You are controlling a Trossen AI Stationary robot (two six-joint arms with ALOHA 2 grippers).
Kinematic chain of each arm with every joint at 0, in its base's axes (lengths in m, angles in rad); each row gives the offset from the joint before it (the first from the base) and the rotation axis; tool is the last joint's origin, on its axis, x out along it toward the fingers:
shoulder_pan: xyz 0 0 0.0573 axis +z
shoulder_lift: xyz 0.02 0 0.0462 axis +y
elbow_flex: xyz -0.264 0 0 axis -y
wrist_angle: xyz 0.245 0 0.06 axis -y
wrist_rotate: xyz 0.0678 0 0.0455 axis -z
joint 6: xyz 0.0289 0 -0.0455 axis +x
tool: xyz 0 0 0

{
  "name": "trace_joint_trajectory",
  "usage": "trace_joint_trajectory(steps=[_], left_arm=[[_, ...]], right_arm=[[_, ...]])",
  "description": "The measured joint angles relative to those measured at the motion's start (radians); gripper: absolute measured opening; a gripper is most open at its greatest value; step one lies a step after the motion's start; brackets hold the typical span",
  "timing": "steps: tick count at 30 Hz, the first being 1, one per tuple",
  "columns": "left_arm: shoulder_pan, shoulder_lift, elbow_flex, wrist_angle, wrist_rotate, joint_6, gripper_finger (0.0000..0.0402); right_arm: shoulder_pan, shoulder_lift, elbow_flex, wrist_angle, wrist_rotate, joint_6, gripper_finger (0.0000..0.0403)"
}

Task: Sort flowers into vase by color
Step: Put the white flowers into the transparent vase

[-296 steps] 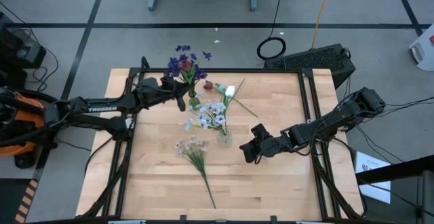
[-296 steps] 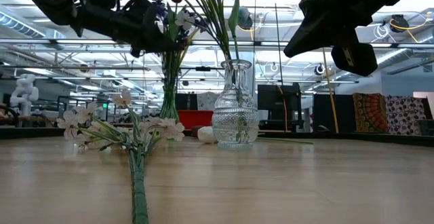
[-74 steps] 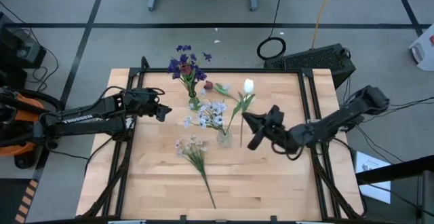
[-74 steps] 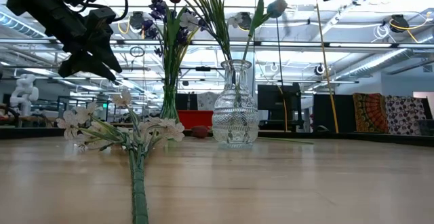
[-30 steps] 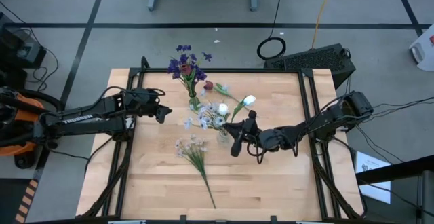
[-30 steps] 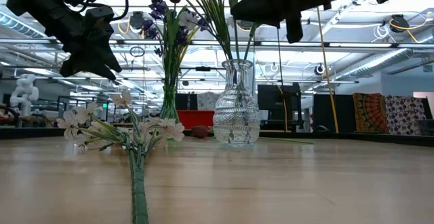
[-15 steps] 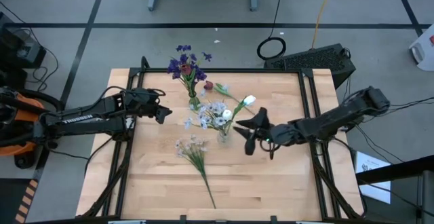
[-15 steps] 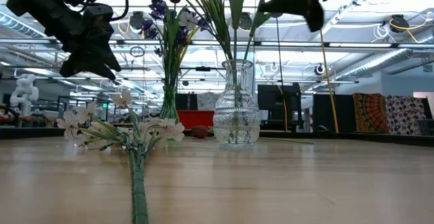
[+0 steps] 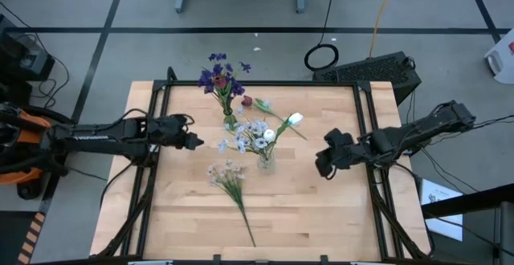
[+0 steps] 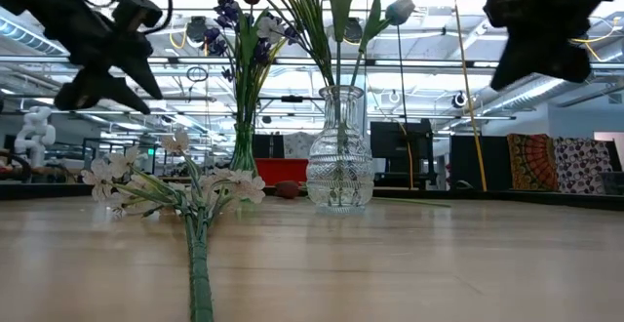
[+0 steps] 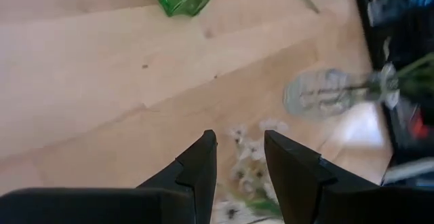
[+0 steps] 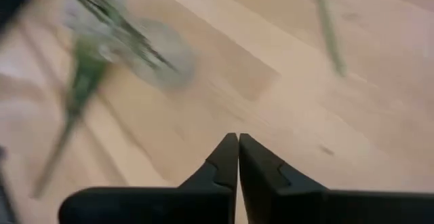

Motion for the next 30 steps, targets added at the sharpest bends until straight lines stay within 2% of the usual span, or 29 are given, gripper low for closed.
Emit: trace_joint_trajectory(steps=[6,10,15,24,30], left_arm=[[-0.270,0.097,0.009,0.047,-0.231,-0.308,0.0129],[-0.417,0.249,0.062,0.046,-0.328,-0.476,0.0129],[-0.561,0.467,0.196,0.040,-0.415,-0.663,0.0129],[-0.691,0.848,0.564,-0.201,-0.413,-0.961,0.0129],[-0.685,1.013,0.743,-0.197,-0.365,-0.982,0.0129]], right_arm=[[0.000,-0.037,0.000,-0.115,0.000,-0.045,0.0013],[0.000,-0.056,0.000,-0.170,-0.002,-0.096,0.0006],[0.000,-0.079,0.000,-0.236,0.000,-0.167,0.0001],[0.000,-0.101,0.000,-0.283,0.002,-0.270,0.0000],[0.000,-0.101,0.000,-0.284,0.004,-0.319,0.0000]])
